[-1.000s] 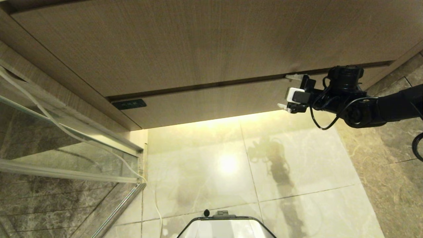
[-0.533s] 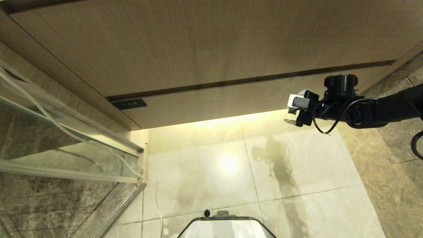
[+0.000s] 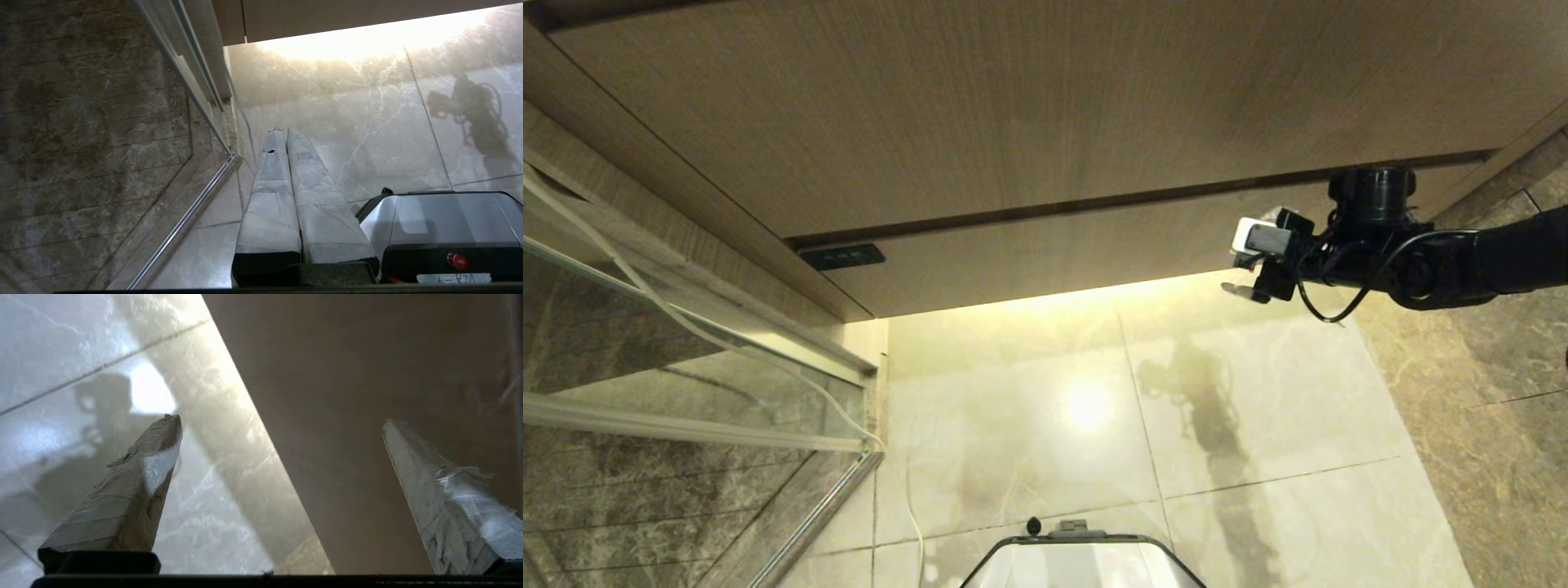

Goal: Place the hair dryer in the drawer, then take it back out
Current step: Pull open the drawer

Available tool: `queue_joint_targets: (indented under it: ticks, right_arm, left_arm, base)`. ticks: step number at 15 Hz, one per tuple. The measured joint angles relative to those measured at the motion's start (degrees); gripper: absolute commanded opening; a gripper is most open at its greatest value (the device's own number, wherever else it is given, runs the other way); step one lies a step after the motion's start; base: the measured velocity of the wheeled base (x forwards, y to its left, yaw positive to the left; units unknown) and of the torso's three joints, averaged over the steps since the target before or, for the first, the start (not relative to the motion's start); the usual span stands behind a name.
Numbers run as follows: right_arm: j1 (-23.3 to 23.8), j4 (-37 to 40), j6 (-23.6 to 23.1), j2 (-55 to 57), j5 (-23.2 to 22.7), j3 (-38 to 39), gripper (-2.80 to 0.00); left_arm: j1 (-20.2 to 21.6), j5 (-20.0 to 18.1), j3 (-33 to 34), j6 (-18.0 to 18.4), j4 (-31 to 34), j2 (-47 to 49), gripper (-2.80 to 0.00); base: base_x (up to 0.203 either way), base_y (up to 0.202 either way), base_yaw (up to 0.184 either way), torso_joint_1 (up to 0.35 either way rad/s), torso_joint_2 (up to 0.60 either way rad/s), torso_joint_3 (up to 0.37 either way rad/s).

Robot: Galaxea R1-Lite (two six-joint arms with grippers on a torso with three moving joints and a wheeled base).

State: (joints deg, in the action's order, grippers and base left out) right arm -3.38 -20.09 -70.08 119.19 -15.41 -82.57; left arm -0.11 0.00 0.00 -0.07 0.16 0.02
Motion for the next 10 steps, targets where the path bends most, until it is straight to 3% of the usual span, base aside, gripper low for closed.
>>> queue_joint_targets:
  ticks: [10]
  right_arm:
    - [-0.4,-5.7,0.1,-5.1,-2.8,2.1,0.00]
  left_arm:
    - [0.0,0.0,0.0,0.0,0.0,0.0,-2.80]
  base:
    - [0.000,0.000,0.000,0.000,0.00,0.000]
